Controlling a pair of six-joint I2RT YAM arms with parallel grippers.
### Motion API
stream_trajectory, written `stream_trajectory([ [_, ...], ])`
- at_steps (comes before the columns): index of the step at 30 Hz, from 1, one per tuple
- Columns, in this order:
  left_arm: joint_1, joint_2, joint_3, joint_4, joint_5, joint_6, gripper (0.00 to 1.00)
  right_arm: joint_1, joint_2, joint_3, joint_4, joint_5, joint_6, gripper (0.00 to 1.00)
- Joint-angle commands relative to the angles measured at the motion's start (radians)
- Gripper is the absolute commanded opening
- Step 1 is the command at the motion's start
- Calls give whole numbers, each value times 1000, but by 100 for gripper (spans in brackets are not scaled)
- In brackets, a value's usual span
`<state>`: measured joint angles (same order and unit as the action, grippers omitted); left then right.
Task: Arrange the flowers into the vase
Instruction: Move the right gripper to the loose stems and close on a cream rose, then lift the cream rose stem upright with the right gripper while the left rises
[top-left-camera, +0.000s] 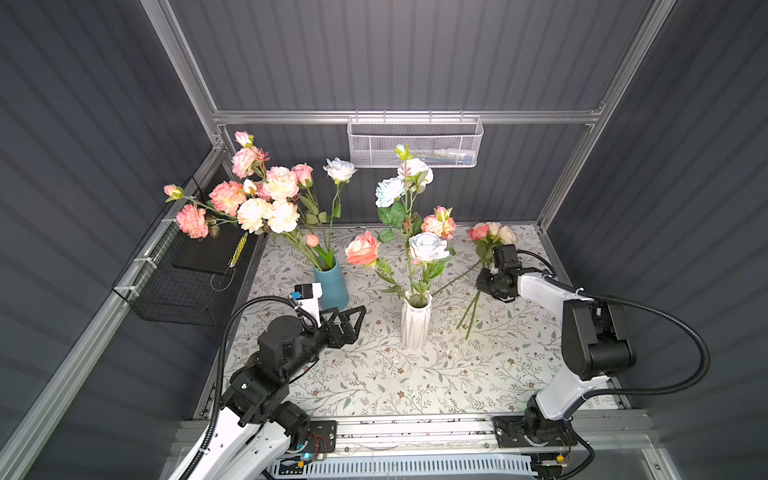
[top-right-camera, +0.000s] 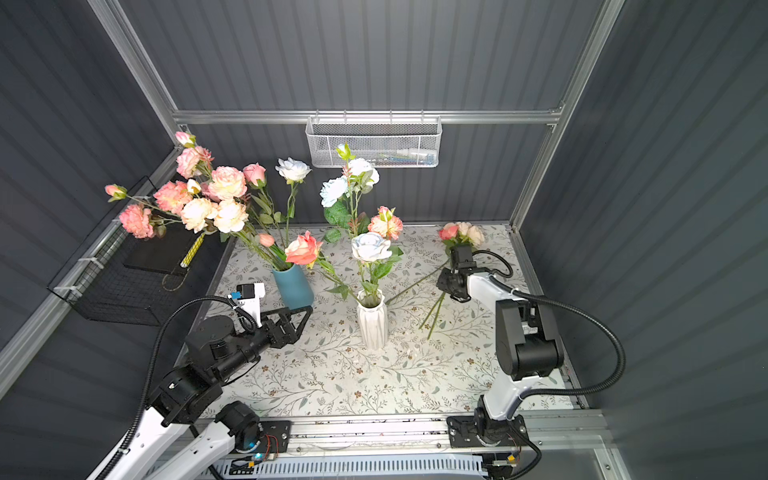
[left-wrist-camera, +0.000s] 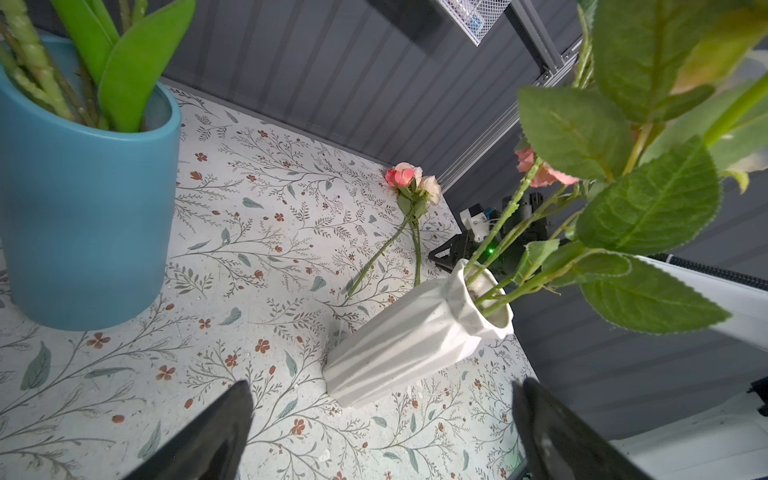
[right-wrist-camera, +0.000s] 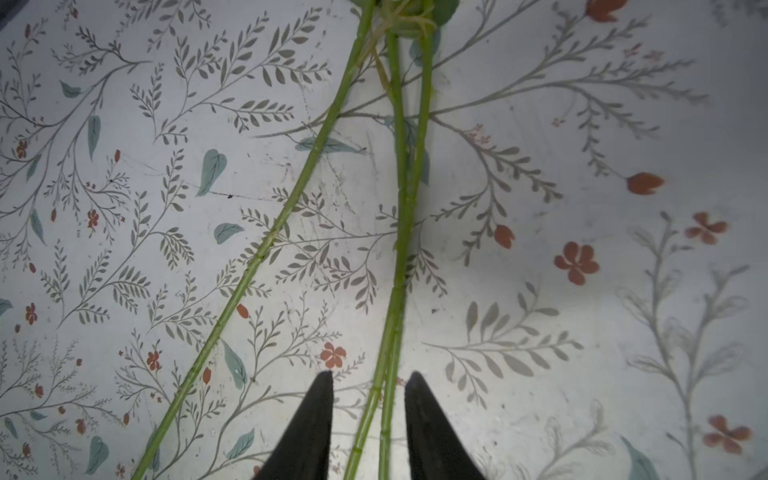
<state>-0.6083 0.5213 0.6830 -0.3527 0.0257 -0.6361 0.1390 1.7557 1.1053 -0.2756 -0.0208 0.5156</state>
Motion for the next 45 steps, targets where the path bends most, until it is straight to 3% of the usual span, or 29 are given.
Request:
stream_trajectory([
  [1, -2, -9, -4, 13, 8, 10, 100, 11, 42, 80, -56, -2, -2, 37],
  [9, -2, 6, -2, 21, 19, 16, 100, 38, 223, 310, -184, 86, 45, 51],
  [16, -2, -2, -3, 20, 19, 21, 100, 73, 410, 572, -375, 176, 35, 54],
  [25, -2, -20, -7, 2, 5, 32, 100, 85, 522, 697, -450, 176, 51, 56],
  [27, -2, -20, -3, -5, 3, 33, 100, 85, 542, 722, -469, 168, 50, 52],
  [31, -2, -25, -2, -10, -2, 39, 100, 83, 563, 740, -486, 153, 48, 28],
  [34, -2, -25, -3, -9, -5, 39, 100, 82, 560, 731, -479, 142, 49, 15],
  [41, -2, -13, 0, -7, 2, 38, 100, 64, 507, 665, -401, 115, 33, 0],
  [45, -2, -9, 4, -6, 3, 39, 100, 44, 446, 586, -334, 72, 20, 0],
])
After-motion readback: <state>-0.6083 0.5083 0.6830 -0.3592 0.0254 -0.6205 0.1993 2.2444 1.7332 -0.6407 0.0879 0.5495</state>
